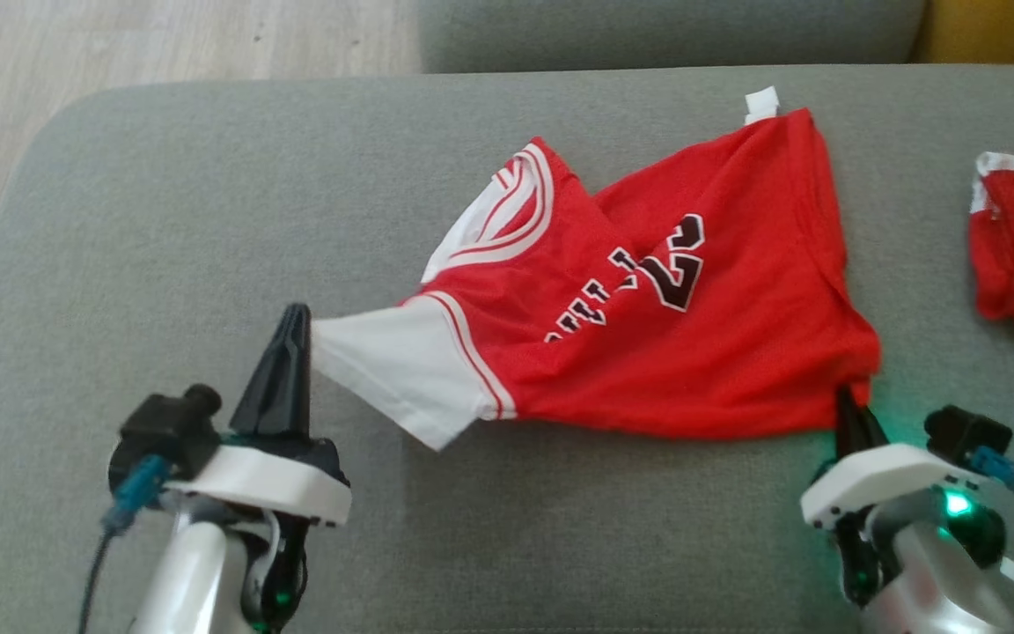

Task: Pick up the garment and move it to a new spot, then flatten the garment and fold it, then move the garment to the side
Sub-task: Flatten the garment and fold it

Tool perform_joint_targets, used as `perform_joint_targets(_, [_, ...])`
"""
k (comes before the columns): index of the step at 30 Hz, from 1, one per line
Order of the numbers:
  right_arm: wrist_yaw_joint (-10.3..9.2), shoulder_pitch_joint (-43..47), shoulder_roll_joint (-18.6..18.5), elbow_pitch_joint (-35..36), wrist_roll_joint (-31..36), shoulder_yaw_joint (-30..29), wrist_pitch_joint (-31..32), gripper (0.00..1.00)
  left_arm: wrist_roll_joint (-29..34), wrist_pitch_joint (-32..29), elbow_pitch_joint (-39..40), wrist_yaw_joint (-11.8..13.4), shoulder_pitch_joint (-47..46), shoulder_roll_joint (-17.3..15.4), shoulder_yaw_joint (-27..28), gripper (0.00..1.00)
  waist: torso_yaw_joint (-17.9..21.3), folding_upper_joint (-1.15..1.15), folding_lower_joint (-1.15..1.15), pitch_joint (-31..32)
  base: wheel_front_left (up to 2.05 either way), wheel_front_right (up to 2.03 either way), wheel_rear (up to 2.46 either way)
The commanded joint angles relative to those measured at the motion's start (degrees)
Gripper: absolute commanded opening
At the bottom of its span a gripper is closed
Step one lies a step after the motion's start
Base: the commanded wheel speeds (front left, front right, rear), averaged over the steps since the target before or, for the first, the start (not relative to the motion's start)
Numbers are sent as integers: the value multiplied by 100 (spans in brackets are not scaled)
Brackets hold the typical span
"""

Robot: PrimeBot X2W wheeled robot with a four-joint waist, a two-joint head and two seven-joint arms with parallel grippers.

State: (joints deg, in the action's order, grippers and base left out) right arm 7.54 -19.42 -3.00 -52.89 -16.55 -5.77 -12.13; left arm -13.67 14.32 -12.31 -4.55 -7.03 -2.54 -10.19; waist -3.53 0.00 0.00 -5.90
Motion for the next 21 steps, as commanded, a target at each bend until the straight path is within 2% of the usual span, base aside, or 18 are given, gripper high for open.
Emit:
perform_joint_targets(1, [-5,-225,13,278,-306,330,-105,0,-99,67,363,-9,-141,-34,262,0,63,0,0,32,0,0,0])
perform_joint_targets(5, [-5,-298,13,974,-676,781,-158,0,-460,67,731,-45,-278,-34,424,0,184,0,0,130,0,0,0])
perform_joint_targets(8, [-5,-365,13,1747,-989,1071,45,0,-653,68,1001,-73,-494,-34,564,0,263,0,0,248,0,0,0])
perform_joint_targets(14, [-5,-692,-243,3469,-728,1163,728,0,-1150,68,1420,-13,-1242,-34,850,0,370,0,0,519,0,0,0])
perform_joint_targets(21, [-5,-1111,-508,5099,-527,1190,1586,0,-1203,68,1912,182,-2163,-34,959,0,407,0,0,708,0,0,0])
